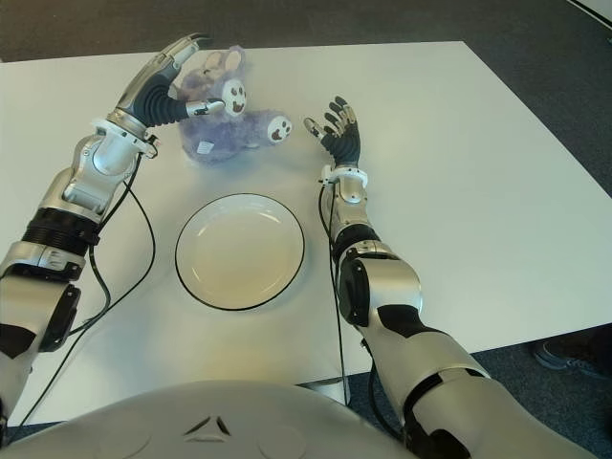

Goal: Put the doll into the plate.

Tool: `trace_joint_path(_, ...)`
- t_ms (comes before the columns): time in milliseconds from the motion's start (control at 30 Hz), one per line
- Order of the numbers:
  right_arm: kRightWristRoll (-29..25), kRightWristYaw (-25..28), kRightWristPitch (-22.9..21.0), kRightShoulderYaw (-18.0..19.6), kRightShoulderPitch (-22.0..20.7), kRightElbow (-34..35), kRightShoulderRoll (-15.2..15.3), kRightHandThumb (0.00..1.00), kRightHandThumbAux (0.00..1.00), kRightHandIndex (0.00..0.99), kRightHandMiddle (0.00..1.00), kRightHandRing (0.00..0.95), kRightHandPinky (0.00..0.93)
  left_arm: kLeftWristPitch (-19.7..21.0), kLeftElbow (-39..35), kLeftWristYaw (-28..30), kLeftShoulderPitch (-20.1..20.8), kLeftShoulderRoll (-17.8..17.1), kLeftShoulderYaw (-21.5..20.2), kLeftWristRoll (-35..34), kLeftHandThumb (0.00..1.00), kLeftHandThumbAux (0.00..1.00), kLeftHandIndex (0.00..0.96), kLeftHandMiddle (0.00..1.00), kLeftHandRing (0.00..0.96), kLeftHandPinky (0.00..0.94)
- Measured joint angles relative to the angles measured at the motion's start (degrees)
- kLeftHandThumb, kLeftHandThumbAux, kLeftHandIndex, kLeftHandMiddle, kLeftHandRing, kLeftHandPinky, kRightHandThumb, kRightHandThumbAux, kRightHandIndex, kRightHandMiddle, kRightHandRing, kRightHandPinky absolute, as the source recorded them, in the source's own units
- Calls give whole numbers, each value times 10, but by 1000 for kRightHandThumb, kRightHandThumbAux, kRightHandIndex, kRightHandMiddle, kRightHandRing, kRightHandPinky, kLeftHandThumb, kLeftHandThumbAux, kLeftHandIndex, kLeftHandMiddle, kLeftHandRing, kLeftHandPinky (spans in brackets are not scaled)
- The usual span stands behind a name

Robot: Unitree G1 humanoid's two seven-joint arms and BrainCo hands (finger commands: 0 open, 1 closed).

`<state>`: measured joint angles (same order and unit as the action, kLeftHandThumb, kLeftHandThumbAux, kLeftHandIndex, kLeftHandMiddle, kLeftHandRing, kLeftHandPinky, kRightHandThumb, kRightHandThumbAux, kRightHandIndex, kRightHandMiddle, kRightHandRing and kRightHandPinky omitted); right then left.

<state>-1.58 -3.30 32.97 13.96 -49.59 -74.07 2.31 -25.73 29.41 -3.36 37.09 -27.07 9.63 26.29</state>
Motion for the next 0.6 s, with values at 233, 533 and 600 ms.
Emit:
trace_joint_path(233,2,-1,0,-1,0,0,0,166,822,99,131,139,171,1,-1,0,0,5,4,0,135,381,0,47,24,0)
trace_joint_path(533,4,-5,0,-2,0,0,0,210,843,107,139,142,166,2,-9,1,-1,9,7,0,145,390,0,53,30,0)
trace_joint_path(600,4,-5,0,-2,0,0,0,211,843,108,139,142,166,2,-13,1,-2,9,7,0,145,390,0,53,31,0)
